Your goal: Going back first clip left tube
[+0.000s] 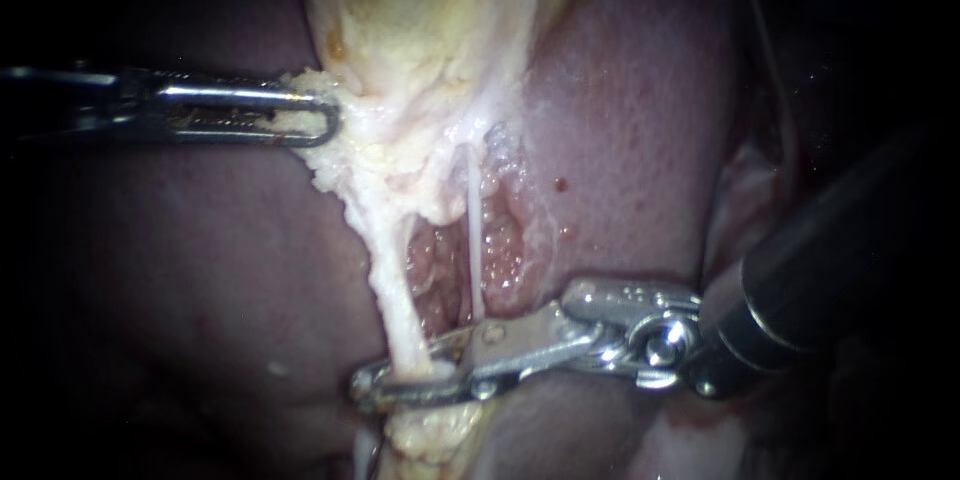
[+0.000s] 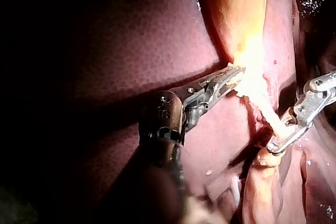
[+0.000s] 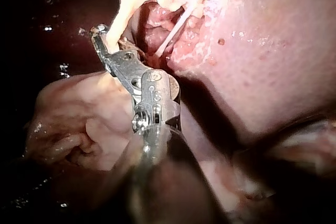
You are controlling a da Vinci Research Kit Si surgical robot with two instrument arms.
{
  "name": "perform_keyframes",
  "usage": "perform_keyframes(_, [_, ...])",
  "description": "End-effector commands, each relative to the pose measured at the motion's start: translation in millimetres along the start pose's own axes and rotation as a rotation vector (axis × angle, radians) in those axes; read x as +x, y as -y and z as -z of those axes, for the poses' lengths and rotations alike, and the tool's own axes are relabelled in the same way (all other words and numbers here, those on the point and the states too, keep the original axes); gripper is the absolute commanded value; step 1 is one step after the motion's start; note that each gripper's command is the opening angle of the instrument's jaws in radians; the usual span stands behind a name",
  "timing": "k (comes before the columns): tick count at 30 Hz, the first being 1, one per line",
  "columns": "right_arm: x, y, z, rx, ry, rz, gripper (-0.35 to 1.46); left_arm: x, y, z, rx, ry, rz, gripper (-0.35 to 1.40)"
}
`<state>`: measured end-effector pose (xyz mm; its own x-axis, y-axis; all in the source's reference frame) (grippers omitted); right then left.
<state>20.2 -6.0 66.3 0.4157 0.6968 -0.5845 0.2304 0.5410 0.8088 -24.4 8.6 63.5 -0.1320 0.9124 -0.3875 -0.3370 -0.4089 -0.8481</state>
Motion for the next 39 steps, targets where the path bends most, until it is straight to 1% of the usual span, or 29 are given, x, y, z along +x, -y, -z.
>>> perform_keyframes(1, [0.0,0.0,0.0,0.0,0.0,0.0,-0.35,0.0,0.0,0.0,0.0,0.0,0.0,-0.35])
perform_keyframes(3, [0.0,0.0,0.0,0.0,0.0,0.0,-0.35,0.0,0.0,0.1,-0.001,0.0,0.0,-0.35])
perform_keyframes(4, [0.0,0.0,0.0,0.005,0.003,-0.006,-0.31,0.0,0.0,0.1,-0.001,0.0,0.0,-0.35])
perform_keyframes(8, [0.0,0.1,0.0,0.004,0.002,-0.006,0.17,0.0,0.0,0.2,-0.001,0.001,0.0,-0.35])
perform_keyframes(9, [0.0,0.0,-0.2,0.003,0.002,-0.006,0.34,0.0,0.0,0.2,-0.001,0.001,0.0,-0.35])
perform_keyframes(10, [0.1,-0.1,-0.4,0.003,0.002,-0.007,0.41,0.0,-0.1,0.2,-0.001,0.001,0.0,-0.35])
perform_keyframes(12, [0.1,-0.3,-0.9,-0.008,-0.003,-0.007,0.46,0.0,-0.1,0.2,-0.001,0.001,0.0,-0.35])
perform_keyframes(14, [0.1,-0.5,-1.3,-0.044,-0.022,-0.013,0.49,0.0,-0.1,0.2,-0.001,0.001,0.0,-0.35])
perform_keyframes(15, [0.0,-0.6,-1.4,-0.074,-0.037,-0.003,0.49,0.0,-0.1,0.2,-0.001,0.001,0.0,-0.35])
perform_keyframes(19, [-0.1,-1.3,-1.3,-0.141,-0.061,0.081,0.5,-0.1,-0.1,0.3,-0.002,0.001,0.0,-0.35])
perform_keyframes(25, [-0.3,-3.2,-0.1,-0.218,-0.077,0.191,0.5,-0.2,-0.1,0.3,-0.002,0.001,-0.001,-0.35])
perform_keyframes(28, [-0.5,-3.6,0.8,-0.253,-0.081,0.239,0.5,-0.2,-0.1,0.4,-0.003,0.002,-0.001,-0.35])
perform_keyframes(31, [-0.6,-3.5,1.5,-0.278,-0.082,0.293,0.5,-0.2,0.0,0.5,-0.003,0.002,-0.002,-0.35])
perform_keyframes(33, [-0.7,-3.3,1.9,-0.293,-0.066,0.316,0.5,-0.3,0.0,0.5,-0.004,0.002,-0.002,-0.35])
perform_keyframes(37, [-0.9,-2.7,3.1,-0.319,-0.005,0.369,0.5,-0.4,0.1,0.6,-0.004,0.003,-0.003,-0.35])
perform_keyframes(39, [-0.9,-2.4,3.7,-0.33,0.013,0.398,0.5,-0.5,0.1,0.7,-0.004,0.003,-0.003,-0.35])
